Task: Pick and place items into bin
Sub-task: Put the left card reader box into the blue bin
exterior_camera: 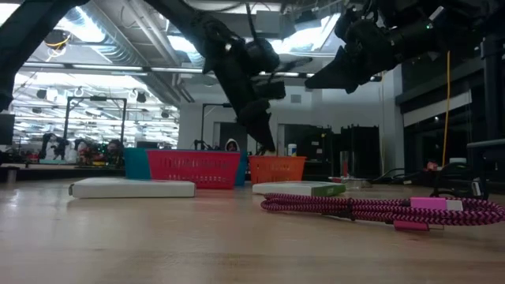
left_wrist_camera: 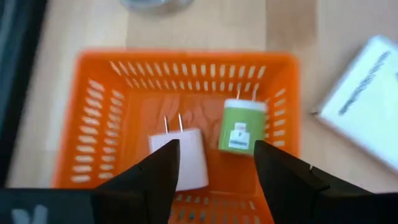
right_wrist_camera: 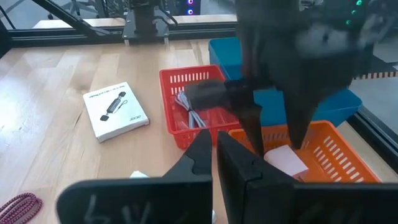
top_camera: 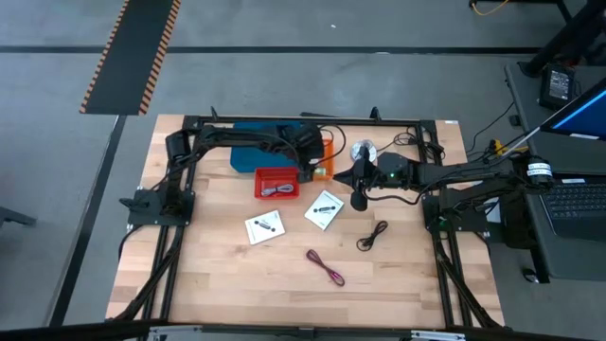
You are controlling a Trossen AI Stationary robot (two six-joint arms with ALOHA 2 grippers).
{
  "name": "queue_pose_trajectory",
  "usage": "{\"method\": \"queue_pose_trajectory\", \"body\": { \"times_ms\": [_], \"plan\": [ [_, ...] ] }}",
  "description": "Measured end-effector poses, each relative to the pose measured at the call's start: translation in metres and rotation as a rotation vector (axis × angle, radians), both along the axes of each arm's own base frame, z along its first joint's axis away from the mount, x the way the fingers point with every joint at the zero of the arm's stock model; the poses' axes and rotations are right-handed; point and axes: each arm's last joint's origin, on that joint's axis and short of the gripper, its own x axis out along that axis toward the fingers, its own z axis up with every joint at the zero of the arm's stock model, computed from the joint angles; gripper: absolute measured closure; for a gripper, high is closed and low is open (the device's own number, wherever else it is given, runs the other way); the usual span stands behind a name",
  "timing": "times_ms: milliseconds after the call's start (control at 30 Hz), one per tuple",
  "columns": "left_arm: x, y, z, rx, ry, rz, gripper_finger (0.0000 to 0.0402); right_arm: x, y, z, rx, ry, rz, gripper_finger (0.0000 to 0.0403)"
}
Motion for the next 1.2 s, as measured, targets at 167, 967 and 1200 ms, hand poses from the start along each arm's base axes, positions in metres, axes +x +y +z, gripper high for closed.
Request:
{"method": "queue_pose_trajectory", "body": {
  "times_ms": [167, 967, 1200],
  "plan": [
    [-0.011, -0.017, 0.048, 0.078, -0.085, -0.048, 0.0242, 0.000, 0.000, 0.000, -0.002, -0.001, 0.002, 0.0395],
    [-0.132, -0.162, 0.065, -0.105, -0.073, -0.032, 0.0399, 0.011, 0.050, 0.010, -0.048, -0.143, 0.214, 0.0395],
    [-0.169, -0.179, 0.038, -0.169, -0.063, 0.055, 0.0400, 0.051, 0.062, 0.005, -0.062, -0.063, 0.201, 0.0395]
  ]
}}
